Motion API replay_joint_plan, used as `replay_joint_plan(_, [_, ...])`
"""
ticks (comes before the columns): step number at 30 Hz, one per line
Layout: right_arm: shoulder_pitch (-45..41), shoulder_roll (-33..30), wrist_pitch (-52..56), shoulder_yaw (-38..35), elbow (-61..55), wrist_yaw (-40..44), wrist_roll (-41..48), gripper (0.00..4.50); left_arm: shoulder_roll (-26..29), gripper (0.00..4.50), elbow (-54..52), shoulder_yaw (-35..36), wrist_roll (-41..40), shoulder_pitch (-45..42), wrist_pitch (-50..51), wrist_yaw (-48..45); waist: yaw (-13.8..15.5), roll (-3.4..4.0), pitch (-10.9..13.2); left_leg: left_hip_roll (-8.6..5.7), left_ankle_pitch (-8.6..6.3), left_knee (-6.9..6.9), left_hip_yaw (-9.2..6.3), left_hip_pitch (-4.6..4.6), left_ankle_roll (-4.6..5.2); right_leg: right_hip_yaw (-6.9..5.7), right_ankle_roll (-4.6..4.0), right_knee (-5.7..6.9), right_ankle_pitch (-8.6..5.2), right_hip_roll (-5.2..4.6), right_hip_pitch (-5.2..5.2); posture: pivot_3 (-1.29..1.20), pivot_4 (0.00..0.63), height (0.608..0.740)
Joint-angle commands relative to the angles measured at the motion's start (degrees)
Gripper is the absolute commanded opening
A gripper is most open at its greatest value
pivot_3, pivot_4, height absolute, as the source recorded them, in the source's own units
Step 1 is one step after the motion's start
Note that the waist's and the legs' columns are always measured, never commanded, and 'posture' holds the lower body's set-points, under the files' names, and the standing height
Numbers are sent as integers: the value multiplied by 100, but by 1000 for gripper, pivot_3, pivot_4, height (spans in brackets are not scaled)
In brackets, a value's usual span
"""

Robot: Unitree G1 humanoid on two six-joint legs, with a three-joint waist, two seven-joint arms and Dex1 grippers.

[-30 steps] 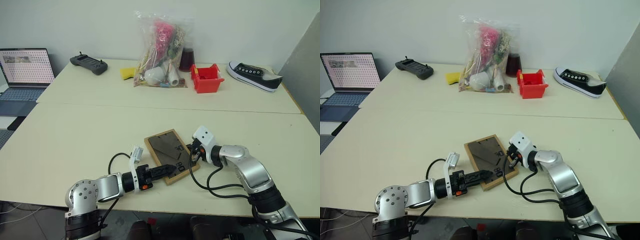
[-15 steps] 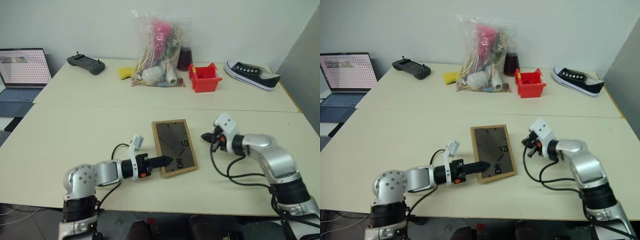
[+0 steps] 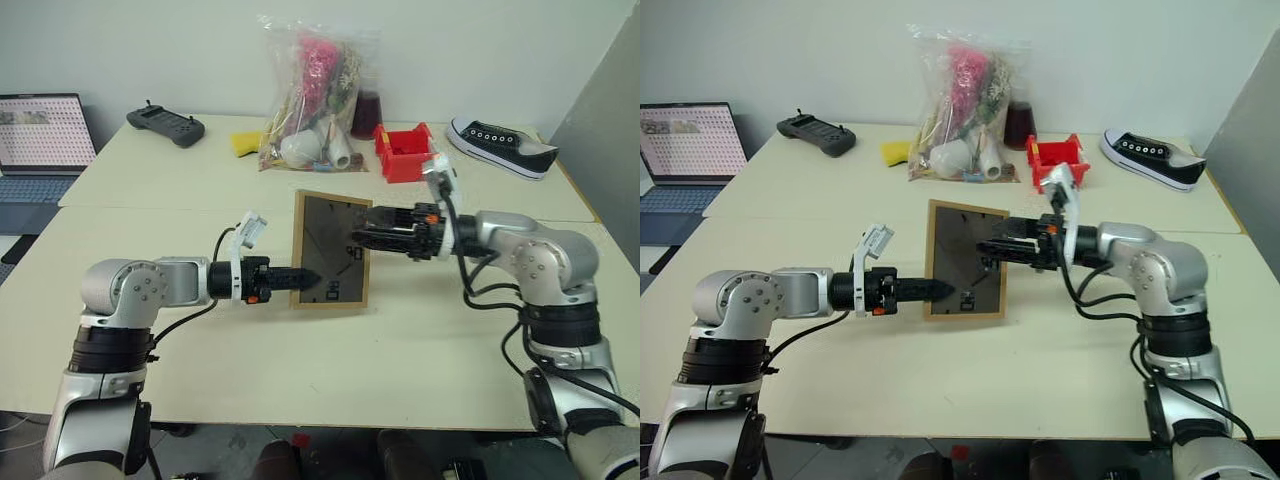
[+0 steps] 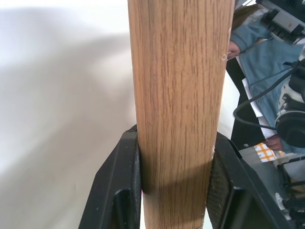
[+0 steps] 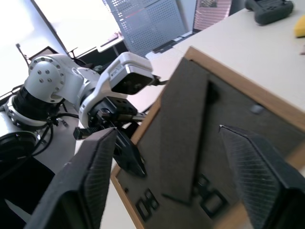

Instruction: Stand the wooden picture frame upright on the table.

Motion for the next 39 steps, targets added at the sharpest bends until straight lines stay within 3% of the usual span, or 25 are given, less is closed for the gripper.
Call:
replay_joint_plan(1, [-256, 234, -616, 401, 112, -433, -516, 4471, 52, 1298, -43, -10, 109, -209, -321, -340, -1, 0, 0, 0, 0, 0, 2, -1, 0, 3, 0, 0, 0, 0, -3, 0, 150, 740])
replay_joint_plan(7, [-226, 665, -553, 492, -273, -486, -207, 4471, -23, 1298, 11, -82, 310, -206, -424, -429, 2, 1, 1, 2, 1, 5, -4, -28, -1, -4, 0, 5, 0, 0, -29, 0, 150, 740])
replay_joint_plan(11, [-51, 557, -89, 155, -570, -190, 467, 4471, -76, 1298, 42, -40, 261, -204, -289, -468, 21, 2, 1, 2, 1, 9, -14, -38, -2, -16, 0, 7, 0, -2, -31, 0, 150, 740])
replay_joint_plan(17, [352, -208, 555, -414, -770, 154, 1251, 4471, -521, 1298, 74, 624, -565, -127, 933, -90, 119, 2, 2, -1, 1, 18, -25, -47, 0, -29, 0, 6, 0, -4, -29, 0, 150, 740])
replay_joint_plan(21, [702, -952, 476, -532, -958, 327, 1226, 4471, -619, 1298, -307, 766, -925, 134, 1568, 73, 117, 2, 3, -1, 0, 18, -33, -52, 1, -33, 0, 4, 0, -3, -30, 0, 150, 740])
replay_joint_plan(24, [1132, -1507, -884, -325, -1014, 369, 182, 4471, -650, 1298, -300, 923, -1191, 207, 1855, 214, 119, 2, 2, -1, 0, 17, -35, -52, 1, -34, 0, 3, 0, -2, -30, 0, 150, 740])
replay_joint_plan(29, [1962, -2121, -6132, 166, -158, 619, -2495, 4471, -437, 1298, 107, 916, -2161, 277, 1877, 573, 115, -1, 4, -4, 0, 21, -38, -51, 1, -35, 3, 2, -1, -3, -26, 0, 150, 740])
replay_joint_plan(31, [1934, -2141, -7897, 307, 557, 126, -3365, 4471, -381, 1298, 319, 891, -2566, 233, 1877, 770, 83, -1, 4, -4, 1, 20, -32, -48, 1, -30, 3, 3, -1, -3, -26, 0, 150, 740])
replay_joint_plan(34, [1507, -1988, -10528, 366, 1682, -1397, -5020, 4471, -383, 1298, 444, 793, -3164, 192, 1877, 1172, 63, -1, 4, -3, 2, 21, -29, -41, -1, -27, 2, 9, 0, -3, -24, 0, 150, 740])
replay_joint_plan(39, [732, -1506, -12325, 285, 2540, -3175, -6554, 4471, -438, 1298, 409, 663, -3924, 292, 1855, 1832, 16, 0, 4, 0, 19, 20, -21, -28, -32, -17, 1, 16, 1, -7, -21, 0, 150, 740])
